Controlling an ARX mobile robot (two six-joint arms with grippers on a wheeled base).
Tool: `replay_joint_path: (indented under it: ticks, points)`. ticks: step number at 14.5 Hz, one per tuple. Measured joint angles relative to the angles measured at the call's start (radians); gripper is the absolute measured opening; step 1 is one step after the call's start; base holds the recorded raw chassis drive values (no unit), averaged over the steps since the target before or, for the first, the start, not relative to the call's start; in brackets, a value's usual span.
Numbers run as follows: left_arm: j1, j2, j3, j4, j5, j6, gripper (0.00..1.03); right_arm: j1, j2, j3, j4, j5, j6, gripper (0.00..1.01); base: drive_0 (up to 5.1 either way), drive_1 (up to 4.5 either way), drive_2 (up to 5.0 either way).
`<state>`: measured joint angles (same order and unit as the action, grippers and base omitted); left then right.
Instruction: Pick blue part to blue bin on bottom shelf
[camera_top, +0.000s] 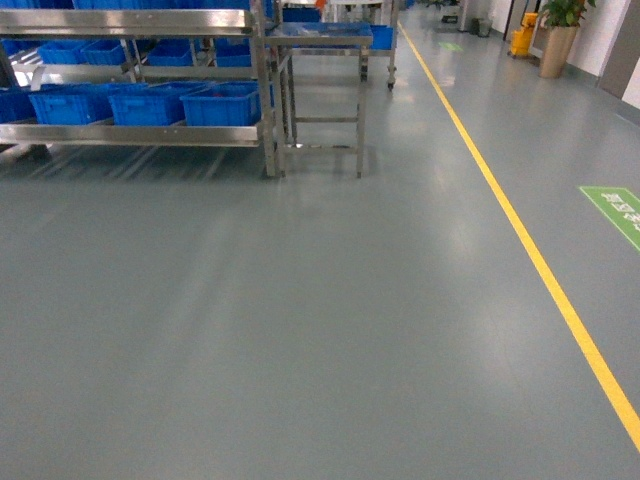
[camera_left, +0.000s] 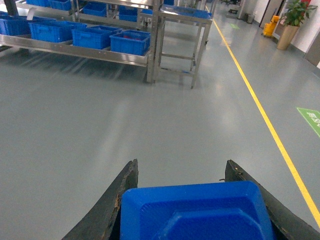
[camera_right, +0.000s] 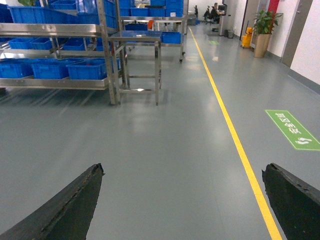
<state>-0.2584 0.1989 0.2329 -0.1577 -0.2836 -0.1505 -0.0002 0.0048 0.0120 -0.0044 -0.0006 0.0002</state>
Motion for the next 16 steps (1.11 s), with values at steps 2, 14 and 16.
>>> replay_joint_path:
  ticks: [2, 14, 16]
  points:
    - [0.000, 0.001, 0.000, 0.001, 0.000, 0.000, 0.44, 0.000, 0.000, 0.000, 0.000, 0.000, 0.000, 0.98, 0.0, 3.81, -3.9]
    - [0.000, 0.002, 0.000, 0.000, 0.000, 0.000, 0.44, 0.000, 0.000, 0.000, -0.002, 0.000, 0.000, 0.98, 0.0, 3.88, -3.8]
    - [0.000, 0.003, 0.000, 0.001, 0.000, 0.000, 0.44, 0.000, 0.000, 0.000, 0.000, 0.000, 0.000, 0.98, 0.0, 3.90, -3.8]
